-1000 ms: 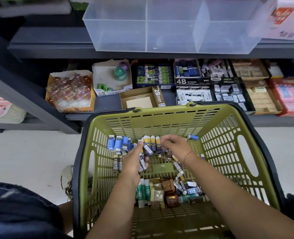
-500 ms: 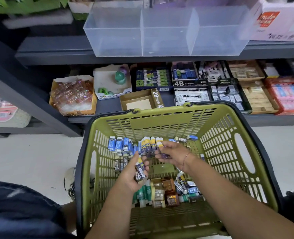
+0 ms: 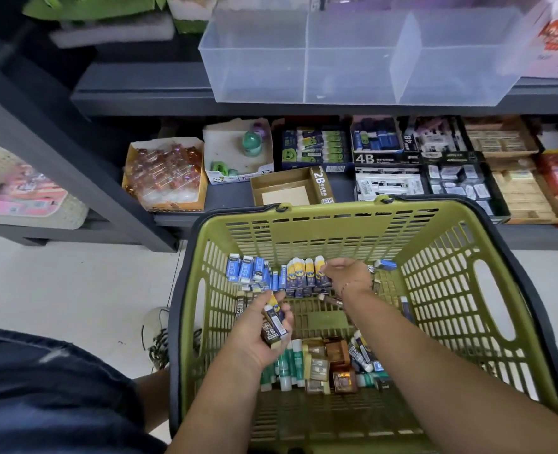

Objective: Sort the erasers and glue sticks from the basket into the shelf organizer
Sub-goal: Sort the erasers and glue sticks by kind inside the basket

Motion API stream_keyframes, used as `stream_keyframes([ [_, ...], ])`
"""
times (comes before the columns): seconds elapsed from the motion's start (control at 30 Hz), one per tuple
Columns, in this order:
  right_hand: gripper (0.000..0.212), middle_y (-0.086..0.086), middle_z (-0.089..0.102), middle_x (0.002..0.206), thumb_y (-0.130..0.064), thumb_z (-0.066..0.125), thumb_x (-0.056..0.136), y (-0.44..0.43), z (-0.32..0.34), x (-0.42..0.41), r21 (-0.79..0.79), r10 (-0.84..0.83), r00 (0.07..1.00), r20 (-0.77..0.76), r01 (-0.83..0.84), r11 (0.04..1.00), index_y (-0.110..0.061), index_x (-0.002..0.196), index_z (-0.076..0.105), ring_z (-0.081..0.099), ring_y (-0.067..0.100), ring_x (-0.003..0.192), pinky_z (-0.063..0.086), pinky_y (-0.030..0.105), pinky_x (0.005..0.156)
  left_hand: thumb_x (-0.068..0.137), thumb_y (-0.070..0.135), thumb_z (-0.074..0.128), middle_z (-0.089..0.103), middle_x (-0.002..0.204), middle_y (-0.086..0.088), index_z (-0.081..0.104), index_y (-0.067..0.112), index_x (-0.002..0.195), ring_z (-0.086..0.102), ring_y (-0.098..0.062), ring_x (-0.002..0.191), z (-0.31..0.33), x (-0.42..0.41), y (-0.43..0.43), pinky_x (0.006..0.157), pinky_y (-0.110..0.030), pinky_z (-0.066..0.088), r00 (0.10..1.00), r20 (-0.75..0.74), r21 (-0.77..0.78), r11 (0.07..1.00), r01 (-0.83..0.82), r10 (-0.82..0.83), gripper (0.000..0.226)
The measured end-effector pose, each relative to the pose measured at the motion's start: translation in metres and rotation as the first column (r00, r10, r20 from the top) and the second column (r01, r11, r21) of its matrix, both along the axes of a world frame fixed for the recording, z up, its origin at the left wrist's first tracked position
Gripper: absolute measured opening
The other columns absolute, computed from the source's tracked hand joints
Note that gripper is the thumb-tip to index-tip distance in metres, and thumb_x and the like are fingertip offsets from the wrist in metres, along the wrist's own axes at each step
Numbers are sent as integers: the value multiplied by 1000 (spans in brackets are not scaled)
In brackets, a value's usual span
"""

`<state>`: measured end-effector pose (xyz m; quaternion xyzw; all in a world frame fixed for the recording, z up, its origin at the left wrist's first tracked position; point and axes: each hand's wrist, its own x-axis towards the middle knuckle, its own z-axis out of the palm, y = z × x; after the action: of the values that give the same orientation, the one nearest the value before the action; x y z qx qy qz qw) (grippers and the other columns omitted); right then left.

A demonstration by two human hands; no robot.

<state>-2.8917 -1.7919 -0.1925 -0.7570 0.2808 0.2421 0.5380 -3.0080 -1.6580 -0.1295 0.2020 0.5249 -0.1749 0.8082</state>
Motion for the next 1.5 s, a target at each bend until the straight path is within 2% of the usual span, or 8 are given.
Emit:
stream_keyframes([
  [0.1,7,0,68,88,-21,67,88,11,-8,3,-44,115,993,17,-114,993,-17,83,70,60,3,67,48,13,58,96,31,54,60,66,-5,64,10,87,56,-14,43,-1,0,-2,36,-15,44,1000,-1,4,1000,23,-23,24],
  [0.4,7,7,72,88,-13,65,87,6,-2,-8,-211,327,935,139,-295,932,-10,82,69,66,21,84,49,19,64,91,30,61,67,71,-6,63,11,85,60,-14,48,2,0,-5,36,-15,43,987,80,52,990,133,-137,21],
  [0.6,21,-4,60,67,-34,60,92,1,46,-31,341,633,772,-61,-580,740,-14,86,67,49,7,55,34,18,49,86,37,67,69,74,-7,66,10,89,55,-13,50,1,-1,-11,35,-15,40,947,51,146,940,308,-319,27],
  [0.87,16,3,56,64,-19,54,97,-10,26,-25,370,396,904,-161,-316,873,-10,86,63,47,8,48,34,17,42,89,36,64,71,81,-14,65,4,91,59,-17,49,-5,-6,-13,37,-18,44,948,-6,129,940,316,-318,32],
  [0.97,25,12,55,65,-16,48,99,-21,17,-2,130,222,973,-68,-212,969,-2,84,62,46,12,41,30,16,35,88,37,64,69,80,-14,63,5,90,60,-18,52,-10,-8,-9,39,-20,47,967,7,53,965,255,-256,32],
  [1.1,31,12,53,66,-18,49,98,-26,6,19,-137,304,952,29,-297,945,7,106,65,45,17,54,32,23,46,86,30,67,65,78,-12,62,6,90,60,-18,56,-9,-6,-5,44,-22,51,969,72,-48,969,241,-237,24],
  [1.33,19,15,63,97,4,56,89,-7,-13,16,3,254,966,50,-255,967,3,108,59,63,25,86,57,31,78,77,6,67,65,87,-14,57,4,105,61,-23,73,-9,-1,-4,55,-31,57,957,153,-104,959,263,-246,29],
  [1.5,12,15,60,96,5,54,91,-13,-15,9,80,197,976,89,-205,976,-6,89,56,59,19,71,54,18,56,78,-5,58,66,92,-20,57,2,116,65,-28,76,-11,-1,-6,65,-37,60,963,160,-114,965,237,-217,39],
])
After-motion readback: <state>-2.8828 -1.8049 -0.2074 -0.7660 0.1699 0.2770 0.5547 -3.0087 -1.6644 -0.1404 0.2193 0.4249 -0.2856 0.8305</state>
